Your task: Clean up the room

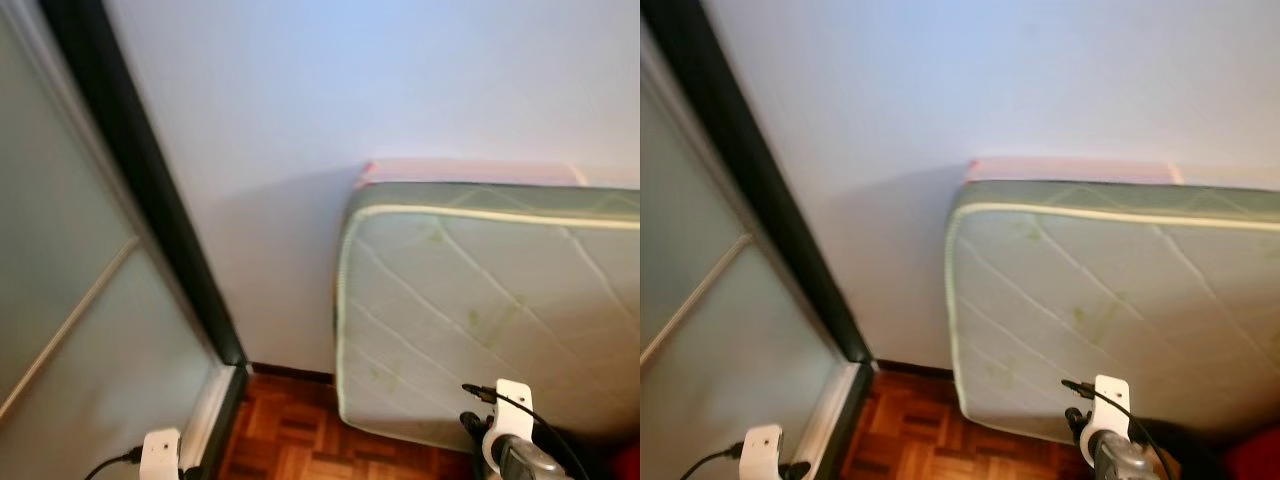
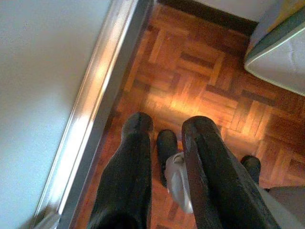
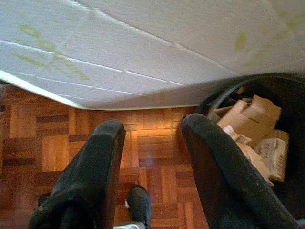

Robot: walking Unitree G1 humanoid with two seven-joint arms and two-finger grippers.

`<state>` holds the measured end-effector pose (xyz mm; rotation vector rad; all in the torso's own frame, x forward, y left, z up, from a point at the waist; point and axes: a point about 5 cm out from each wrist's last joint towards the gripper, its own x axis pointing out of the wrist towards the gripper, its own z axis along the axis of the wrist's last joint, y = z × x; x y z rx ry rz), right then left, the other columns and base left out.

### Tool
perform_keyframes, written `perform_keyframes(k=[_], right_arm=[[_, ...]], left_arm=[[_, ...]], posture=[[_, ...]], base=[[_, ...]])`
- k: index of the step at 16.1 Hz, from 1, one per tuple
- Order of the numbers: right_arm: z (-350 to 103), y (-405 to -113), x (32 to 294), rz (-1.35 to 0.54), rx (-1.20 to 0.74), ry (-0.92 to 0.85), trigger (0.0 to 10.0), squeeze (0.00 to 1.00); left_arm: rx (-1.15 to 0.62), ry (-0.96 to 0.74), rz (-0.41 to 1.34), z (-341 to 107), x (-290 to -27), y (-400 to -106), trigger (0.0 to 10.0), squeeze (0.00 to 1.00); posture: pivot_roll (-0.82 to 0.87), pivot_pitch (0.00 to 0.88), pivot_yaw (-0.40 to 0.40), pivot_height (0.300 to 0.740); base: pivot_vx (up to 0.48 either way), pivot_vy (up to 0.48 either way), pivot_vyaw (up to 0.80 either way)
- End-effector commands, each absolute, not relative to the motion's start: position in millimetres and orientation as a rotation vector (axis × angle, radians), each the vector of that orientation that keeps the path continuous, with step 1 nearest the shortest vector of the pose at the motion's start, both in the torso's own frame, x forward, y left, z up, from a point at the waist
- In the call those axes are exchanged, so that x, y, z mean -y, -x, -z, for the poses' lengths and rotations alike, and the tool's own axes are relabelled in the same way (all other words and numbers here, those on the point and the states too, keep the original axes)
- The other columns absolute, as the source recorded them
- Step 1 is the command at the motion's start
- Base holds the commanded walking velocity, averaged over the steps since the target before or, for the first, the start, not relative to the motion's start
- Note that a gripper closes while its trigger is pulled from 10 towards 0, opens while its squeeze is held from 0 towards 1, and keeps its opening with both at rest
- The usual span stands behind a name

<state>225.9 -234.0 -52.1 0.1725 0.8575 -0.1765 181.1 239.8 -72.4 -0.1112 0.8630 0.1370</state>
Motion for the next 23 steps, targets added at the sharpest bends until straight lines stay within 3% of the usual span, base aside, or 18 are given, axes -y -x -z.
perform_keyframes(k=[1,23], right_arm=[[52.0,-226.4,233.8,0.168,-0.869,-0.167,10.0,0.0],[53.8,-223.5,233.8,0.146,-0.893,-0.136,10.0,0.0]], left_arm=[[-0.876,0.121,-0.155,74.6,-242.4,-175.2,10.0,0.0],[-0.888,0.108,-0.149,75.8,-243.0,-172.2,10.0,0.0]], posture=[[-0.05,0.0,0.03,0.74],[-0.06,0.0,0.049,0.74]], base=[[0.0,0.0,-0.78],[0.0,-0.044,-0.78]])
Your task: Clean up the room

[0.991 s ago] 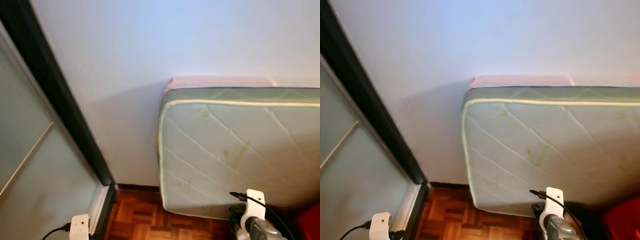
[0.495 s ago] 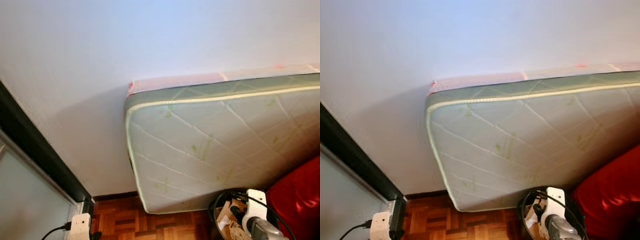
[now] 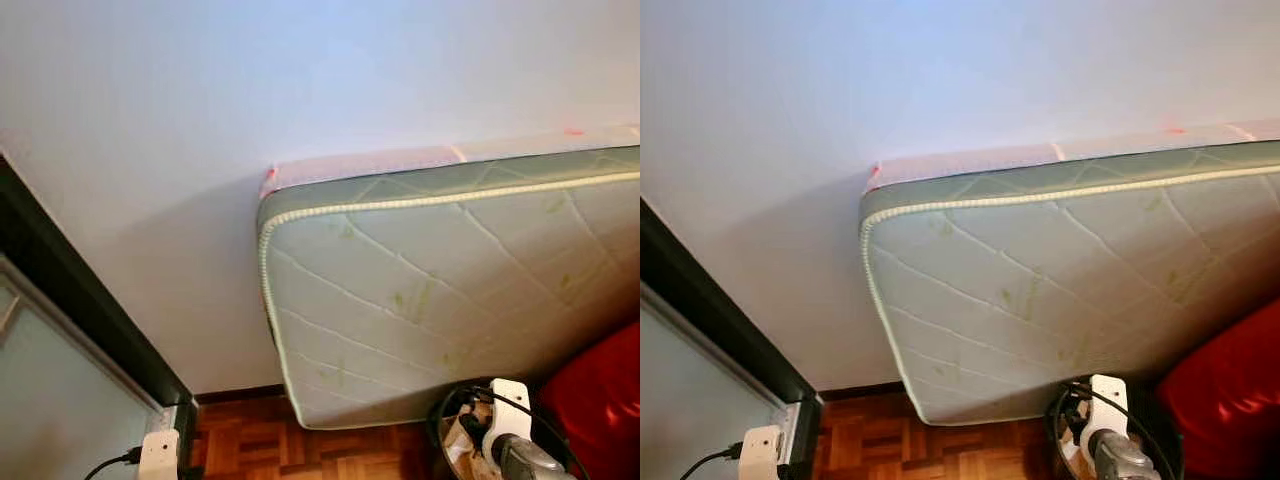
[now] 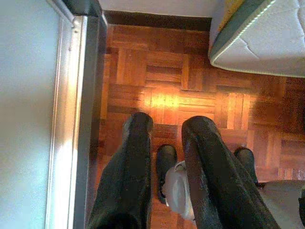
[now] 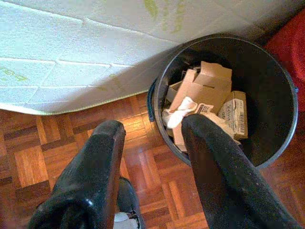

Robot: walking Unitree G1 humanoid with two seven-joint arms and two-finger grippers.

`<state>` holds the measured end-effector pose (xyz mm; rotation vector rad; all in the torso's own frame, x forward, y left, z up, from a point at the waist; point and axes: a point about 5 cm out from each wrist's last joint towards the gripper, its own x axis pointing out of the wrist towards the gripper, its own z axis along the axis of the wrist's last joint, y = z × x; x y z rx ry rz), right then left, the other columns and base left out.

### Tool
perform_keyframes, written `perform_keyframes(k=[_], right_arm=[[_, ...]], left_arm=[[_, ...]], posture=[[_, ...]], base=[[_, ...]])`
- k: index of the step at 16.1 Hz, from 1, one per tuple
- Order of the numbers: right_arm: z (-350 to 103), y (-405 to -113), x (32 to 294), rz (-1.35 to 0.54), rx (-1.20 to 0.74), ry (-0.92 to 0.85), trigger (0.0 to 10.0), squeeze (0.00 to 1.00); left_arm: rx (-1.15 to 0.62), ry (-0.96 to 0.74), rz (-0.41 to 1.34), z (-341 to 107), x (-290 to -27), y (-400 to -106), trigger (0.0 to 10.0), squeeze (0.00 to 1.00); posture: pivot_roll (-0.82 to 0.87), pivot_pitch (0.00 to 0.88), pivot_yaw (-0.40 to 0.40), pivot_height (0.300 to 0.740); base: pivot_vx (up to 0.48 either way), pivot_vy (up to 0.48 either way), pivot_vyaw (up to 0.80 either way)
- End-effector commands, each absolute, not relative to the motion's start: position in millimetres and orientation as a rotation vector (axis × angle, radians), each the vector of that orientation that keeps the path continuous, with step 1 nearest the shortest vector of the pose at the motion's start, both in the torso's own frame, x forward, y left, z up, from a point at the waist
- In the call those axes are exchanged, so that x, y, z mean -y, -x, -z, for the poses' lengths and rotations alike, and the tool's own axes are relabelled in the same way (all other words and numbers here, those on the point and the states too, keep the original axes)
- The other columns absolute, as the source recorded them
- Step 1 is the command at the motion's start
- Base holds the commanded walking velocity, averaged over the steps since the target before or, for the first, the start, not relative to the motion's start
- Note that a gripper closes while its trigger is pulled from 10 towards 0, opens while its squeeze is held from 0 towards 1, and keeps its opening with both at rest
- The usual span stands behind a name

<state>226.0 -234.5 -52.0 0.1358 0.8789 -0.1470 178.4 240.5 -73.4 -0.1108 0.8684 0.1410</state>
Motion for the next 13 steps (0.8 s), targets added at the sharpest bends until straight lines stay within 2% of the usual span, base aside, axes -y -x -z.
perform_keyframes(k=[1,4,6,13], right_arm=[[53.9,-223.3,234.0,0.145,-0.895,-0.134,10.0,0.0],[53.9,-223.2,234.4,0.143,-0.896,-0.13,10.0,0.0],[53.5,-223.9,234.2,0.143,-0.893,-0.131,10.0,0.0],[53.0,-224.8,234.1,0.146,-0.892,-0.135,10.0,0.0]], left_arm=[[-0.887,0.11,-0.15,75.9,-242.8,-172.1,10.0,0.0],[-0.883,0.079,-0.137,75.3,-242.9,-173.1,10.0,0.0],[-0.885,0.062,-0.135,74.8,-243.6,-173.8,10.0,0.0],[-0.886,0.088,-0.15,75.0,-243.5,-173.9,10.0,0.0]], posture=[[-0.06,0.0,0.045,0.74],[-0.06,0.0,0.04,0.74],[-0.06,0.0,0.04,0.74],[-0.05,0.0,0.035,0.74]], base=[[0.0,0.0,-0.78],[0.0,0.0,-0.78],[0.0,-0.48,-0.78],[0.0,0.0,-0.78]])
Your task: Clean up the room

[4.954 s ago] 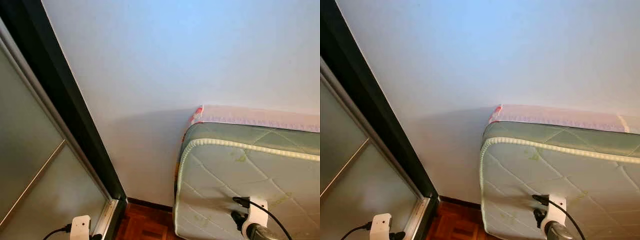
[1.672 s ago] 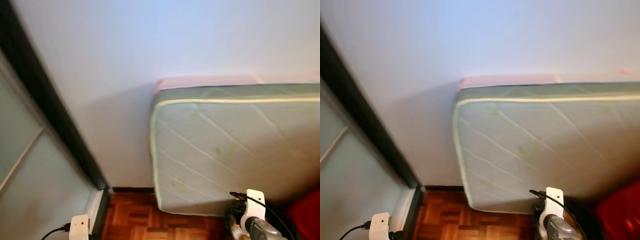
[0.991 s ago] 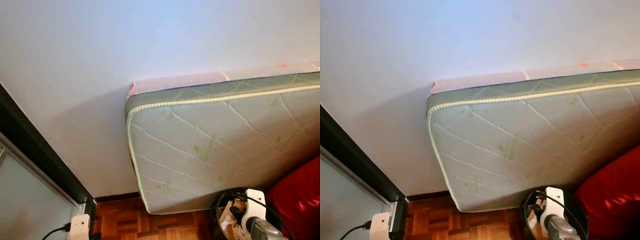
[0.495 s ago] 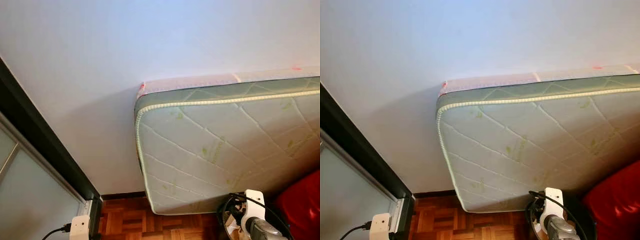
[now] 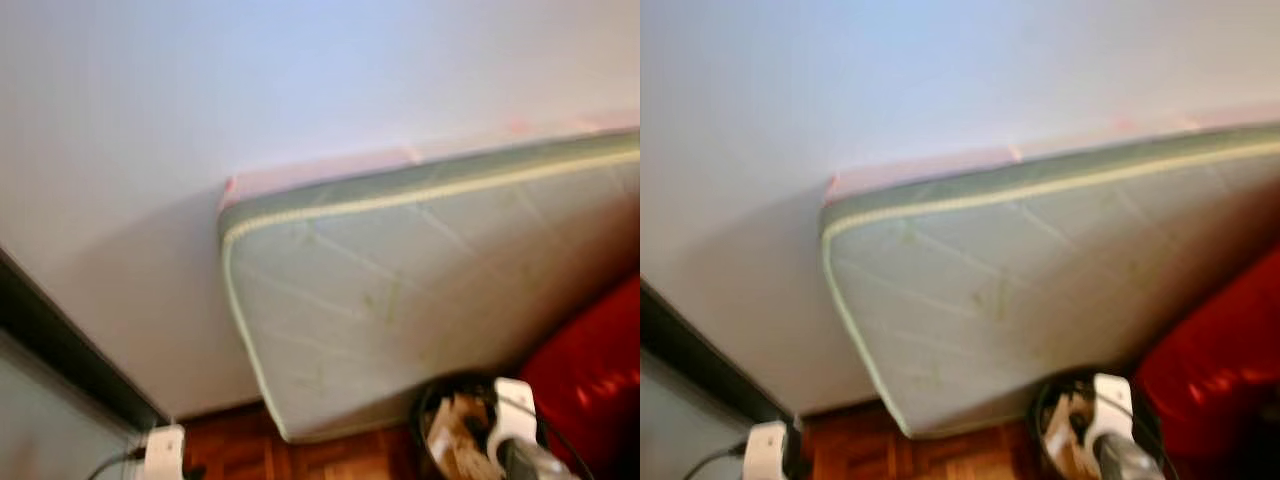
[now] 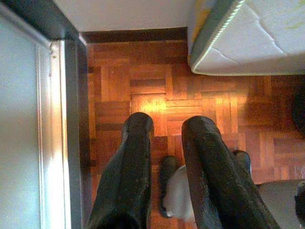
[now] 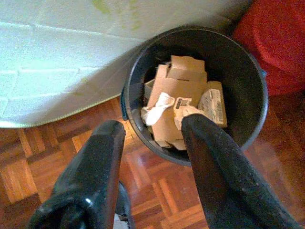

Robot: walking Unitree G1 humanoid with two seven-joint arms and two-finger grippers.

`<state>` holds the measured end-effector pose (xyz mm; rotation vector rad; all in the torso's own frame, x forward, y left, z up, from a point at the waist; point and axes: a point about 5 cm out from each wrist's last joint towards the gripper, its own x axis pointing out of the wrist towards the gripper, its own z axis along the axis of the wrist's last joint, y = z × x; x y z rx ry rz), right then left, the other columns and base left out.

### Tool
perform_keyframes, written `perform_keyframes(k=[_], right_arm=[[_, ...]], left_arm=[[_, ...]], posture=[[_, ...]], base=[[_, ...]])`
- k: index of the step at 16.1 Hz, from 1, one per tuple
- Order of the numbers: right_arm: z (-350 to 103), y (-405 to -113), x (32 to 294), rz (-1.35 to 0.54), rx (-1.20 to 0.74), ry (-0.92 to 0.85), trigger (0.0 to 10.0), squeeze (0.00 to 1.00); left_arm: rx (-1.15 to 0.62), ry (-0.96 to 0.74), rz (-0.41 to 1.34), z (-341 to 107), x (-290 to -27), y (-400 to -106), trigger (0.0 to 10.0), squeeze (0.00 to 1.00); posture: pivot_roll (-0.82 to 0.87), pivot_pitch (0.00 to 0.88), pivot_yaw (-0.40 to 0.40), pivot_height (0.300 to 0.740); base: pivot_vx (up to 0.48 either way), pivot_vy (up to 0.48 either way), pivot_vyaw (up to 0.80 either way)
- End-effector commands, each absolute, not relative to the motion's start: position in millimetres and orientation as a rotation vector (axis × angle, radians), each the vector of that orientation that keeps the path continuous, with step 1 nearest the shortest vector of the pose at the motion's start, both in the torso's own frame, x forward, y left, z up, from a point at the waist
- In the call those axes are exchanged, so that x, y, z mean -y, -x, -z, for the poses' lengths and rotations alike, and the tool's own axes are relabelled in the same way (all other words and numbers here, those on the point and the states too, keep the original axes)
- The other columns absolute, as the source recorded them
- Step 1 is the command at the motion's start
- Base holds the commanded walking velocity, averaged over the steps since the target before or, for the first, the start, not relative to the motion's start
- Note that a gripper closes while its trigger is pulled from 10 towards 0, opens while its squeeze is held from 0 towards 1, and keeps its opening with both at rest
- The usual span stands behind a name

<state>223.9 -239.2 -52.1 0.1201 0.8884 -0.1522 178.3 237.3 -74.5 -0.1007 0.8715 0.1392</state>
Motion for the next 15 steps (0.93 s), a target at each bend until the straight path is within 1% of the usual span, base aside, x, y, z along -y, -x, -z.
perform_keyframes(k=[1,15], right_arm=[[52.7,-225.2,234.1,0.145,-0.891,-0.135,10.0,0.0],[51.9,-226.5,234.2,0.142,-0.891,-0.132,10.0,0.0]], left_arm=[[-0.886,0.087,-0.15,74.9,-243.6,-174.2,10.0,0.0],[-0.894,0.081,-0.157,74.8,-244.1,-174.8,10.0,0.0]], posture=[[-0.05,0.0,0.036,0.74],[-0.05,0.0,0.035,0.74]], base=[[0.0,0.0,-0.78],[0.0,0.0,-0.78]])
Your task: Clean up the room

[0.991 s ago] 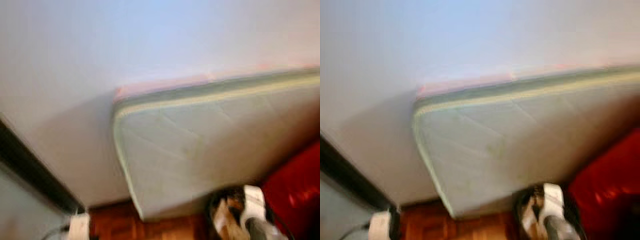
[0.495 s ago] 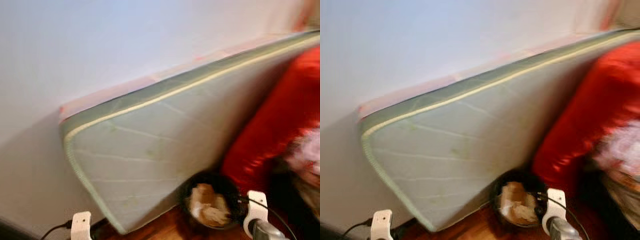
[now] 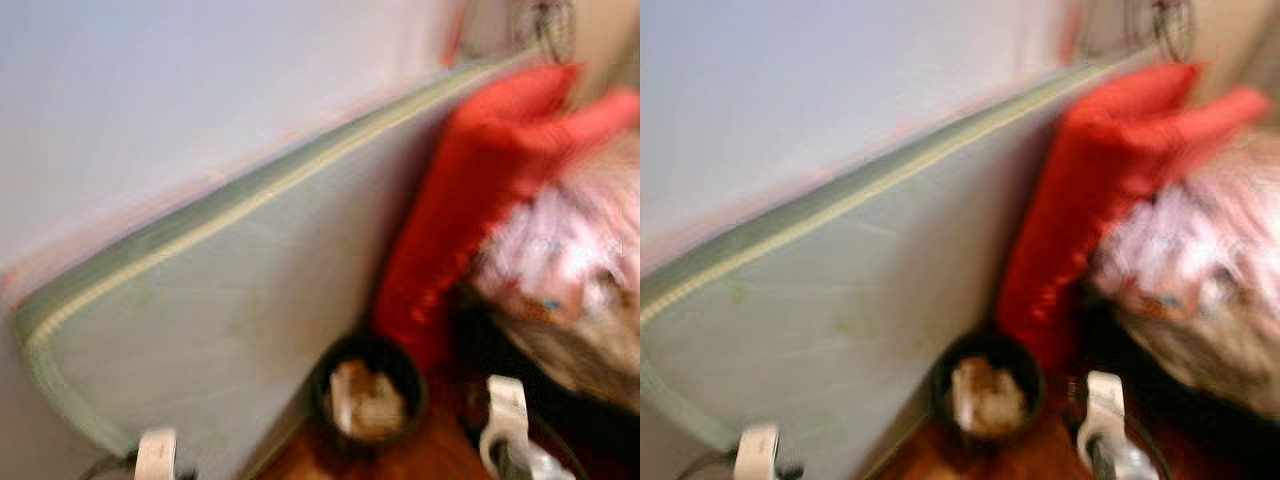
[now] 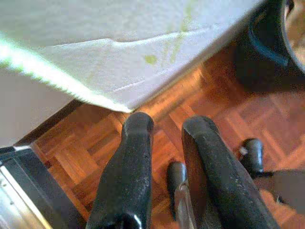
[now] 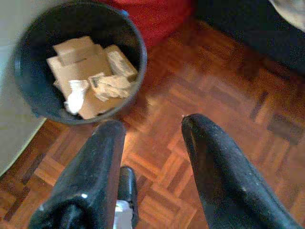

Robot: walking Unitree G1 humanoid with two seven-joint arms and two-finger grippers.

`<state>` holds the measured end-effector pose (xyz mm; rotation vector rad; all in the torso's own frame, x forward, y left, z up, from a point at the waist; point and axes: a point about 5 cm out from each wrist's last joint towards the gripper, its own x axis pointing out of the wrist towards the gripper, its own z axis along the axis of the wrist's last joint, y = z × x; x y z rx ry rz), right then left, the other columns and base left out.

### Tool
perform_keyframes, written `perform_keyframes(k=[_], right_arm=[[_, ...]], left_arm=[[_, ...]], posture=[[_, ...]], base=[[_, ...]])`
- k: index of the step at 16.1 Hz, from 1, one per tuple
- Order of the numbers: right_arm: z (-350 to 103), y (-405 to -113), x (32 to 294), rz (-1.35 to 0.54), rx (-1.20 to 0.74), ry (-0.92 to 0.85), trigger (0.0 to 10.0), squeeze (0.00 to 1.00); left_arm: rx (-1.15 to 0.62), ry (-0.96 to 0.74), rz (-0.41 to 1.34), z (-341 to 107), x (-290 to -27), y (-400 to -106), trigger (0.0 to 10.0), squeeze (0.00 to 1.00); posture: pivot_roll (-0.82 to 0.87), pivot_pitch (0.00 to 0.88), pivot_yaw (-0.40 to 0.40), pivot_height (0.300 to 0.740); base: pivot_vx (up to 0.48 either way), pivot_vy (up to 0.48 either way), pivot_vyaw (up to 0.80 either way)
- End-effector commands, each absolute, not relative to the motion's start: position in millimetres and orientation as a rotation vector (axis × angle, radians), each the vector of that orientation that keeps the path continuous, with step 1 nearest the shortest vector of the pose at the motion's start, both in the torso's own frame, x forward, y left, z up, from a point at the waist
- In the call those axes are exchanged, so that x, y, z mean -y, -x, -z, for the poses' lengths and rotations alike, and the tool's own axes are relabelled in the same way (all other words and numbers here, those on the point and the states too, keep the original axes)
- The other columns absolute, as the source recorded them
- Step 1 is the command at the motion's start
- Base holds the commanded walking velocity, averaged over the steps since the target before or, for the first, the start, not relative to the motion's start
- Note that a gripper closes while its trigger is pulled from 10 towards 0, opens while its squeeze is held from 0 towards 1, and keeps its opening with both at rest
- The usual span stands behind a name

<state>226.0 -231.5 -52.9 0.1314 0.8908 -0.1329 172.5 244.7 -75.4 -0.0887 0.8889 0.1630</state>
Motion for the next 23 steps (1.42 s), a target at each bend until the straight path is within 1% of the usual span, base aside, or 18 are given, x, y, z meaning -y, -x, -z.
perform_keyframes(k=[1,2,9,17,23], right_arm=[[51.9,-226.3,234.4,0.141,-0.892,-0.13,10.0,0.0],[52.0,-226.1,234.5,0.143,-0.889,-0.132,10.0,0.0],[52.7,-225.0,234.5,0.143,-0.889,-0.126,10.0,0.0],[53.3,-223.9,234.9,0.127,-0.901,-0.087,10.0,0.0],[52.7,-225.0,234.4,0.133,-0.89,-0.1,10.0,0.0]], left_arm=[[-0.894,0.085,-0.158,74.9,-243.8,-174.6,10.0,0.0],[-0.894,0.088,-0.158,75.2,-243.6,-174.2,10.0,0.0],[-0.899,0.06,-0.137,75.2,-244.0,-173.5,10.0,0.0],[-0.904,0.062,-0.132,76.0,-244.0,-171.8,10.0,0.0],[-0.901,0.063,-0.133,75.4,-244.4,-172.8,10.0,0.0]], posture=[[-0.05,0.0,0.035,0.74],[-0.06,0.0,0.04,0.74],[-0.06,0.0,0.05,0.74],[-0.06,0.0,0.048,0.74],[-0.06,0.0,0.047,0.74]], base=[[0.0,0.0,-0.78],[0.0,0.0,-0.78],[0.0,0.0,0.0],[0.0,-0.263,0.0],[0.0,-0.264,0.0]])
